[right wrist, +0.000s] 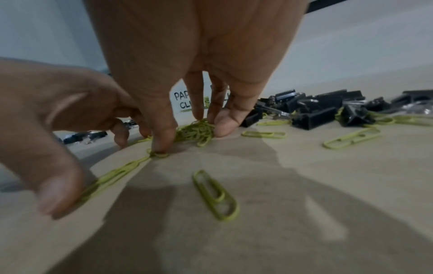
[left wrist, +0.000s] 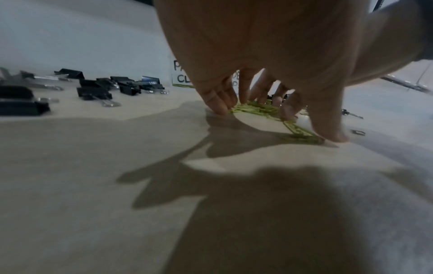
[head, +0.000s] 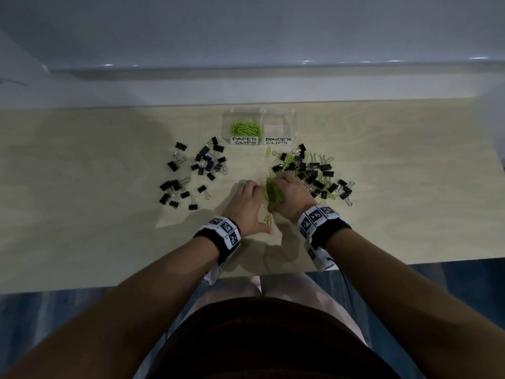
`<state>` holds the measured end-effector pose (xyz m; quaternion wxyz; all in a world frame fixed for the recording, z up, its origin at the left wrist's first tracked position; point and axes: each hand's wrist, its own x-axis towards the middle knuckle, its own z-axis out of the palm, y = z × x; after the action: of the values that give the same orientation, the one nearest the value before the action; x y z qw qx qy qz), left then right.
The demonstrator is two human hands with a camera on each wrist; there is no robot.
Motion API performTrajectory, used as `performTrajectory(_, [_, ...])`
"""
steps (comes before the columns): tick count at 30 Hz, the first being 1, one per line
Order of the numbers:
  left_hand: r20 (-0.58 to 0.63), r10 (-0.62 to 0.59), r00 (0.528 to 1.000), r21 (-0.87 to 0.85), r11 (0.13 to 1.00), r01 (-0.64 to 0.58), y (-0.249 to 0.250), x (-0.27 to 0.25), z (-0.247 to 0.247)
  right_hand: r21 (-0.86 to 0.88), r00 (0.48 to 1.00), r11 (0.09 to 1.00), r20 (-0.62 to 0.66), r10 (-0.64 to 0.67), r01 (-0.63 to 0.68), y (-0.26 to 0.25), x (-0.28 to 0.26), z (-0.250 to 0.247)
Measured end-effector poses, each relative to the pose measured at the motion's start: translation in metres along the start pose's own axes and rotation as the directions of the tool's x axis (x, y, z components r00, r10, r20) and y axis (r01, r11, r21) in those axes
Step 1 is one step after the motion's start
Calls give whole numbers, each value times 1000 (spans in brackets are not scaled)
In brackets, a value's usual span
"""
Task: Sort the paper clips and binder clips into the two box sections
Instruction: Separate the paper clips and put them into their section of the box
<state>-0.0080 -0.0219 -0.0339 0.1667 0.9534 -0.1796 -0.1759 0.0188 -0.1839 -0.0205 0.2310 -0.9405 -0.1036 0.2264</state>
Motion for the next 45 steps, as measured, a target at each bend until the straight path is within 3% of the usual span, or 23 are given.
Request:
performTrajectory(2, [-28,-24,999,-1,1000,24,1,2,4,-71,999,997,31,-24,26,1,3,-1])
performTrajectory(5, [-54,-87,995,-144,986,79,1,10,2,-35,997,997,-15,-76,76,3,3,-4])
performTrajectory(10, [-4,-85,996,-220,972,82,-2,22,-9,-53,995,994,-34,-96,94,7,0,-8])
performTrajectory(13, [31,-68,997,-160,985,72,-2,27,-16,-50,990,991,-56,-130,127,11,-2,-9])
performTrajectory(17, [104,30,994,8,999,-31,-2,31,-25,-10,973,983,-140,-183,183,17,-5,-11])
performTrajectory(21, [121,70,990,78,994,-80,-9,32,-35,115,980,985,-168,-107,128,20,-4,-17])
performTrajectory(24, [78,54,996,17,998,-55,-18,31,-44,252,992,968,-127,18,14,13,2,-33])
performTrajectory(28, [-56,-101,993,-286,955,81,-38,33,-60,371,986,928,-155,69,-7,-9,35,-66])
performTrajectory(34, [-334,-313,889,-538,838,93,-56,64,-115,342,965,936,-261,4,89,-57,111,-98])
performTrajectory(38, [-368,-339,866,-501,857,122,-58,98,-133,211,992,977,-123,6,20,-64,135,-99])
performTrajectory(42, [-301,-289,909,-368,914,169,-52,125,-126,164,967,982,-248,-53,96,-38,108,-101])
performTrajectory(45, [-217,-226,950,-243,955,172,-44,129,-114,108,979,992,-198,-47,70,-2,79,-94])
